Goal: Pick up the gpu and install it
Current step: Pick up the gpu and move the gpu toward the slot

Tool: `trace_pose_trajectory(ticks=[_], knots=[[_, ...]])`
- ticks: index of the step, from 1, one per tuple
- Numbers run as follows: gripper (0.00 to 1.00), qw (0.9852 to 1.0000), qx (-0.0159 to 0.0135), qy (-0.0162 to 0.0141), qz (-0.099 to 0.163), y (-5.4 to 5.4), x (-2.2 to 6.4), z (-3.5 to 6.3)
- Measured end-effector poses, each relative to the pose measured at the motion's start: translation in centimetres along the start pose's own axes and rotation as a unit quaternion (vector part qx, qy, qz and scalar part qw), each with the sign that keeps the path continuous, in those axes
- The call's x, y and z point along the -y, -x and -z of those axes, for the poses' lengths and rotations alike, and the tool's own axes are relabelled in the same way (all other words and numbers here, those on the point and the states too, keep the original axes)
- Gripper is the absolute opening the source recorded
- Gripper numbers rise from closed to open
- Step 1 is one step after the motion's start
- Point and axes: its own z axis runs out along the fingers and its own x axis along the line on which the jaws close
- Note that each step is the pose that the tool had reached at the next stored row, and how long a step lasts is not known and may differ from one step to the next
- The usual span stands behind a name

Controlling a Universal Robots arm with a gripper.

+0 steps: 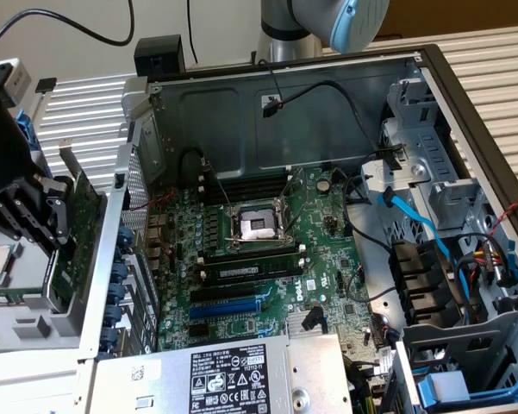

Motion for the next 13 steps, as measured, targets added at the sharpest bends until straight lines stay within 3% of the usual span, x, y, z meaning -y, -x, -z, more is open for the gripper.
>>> trace_pose_trajectory(ticks=[13], knots=[[0.27,1.0000,0.0002,0.0017,0.000,0.09,-0.07,0.80]])
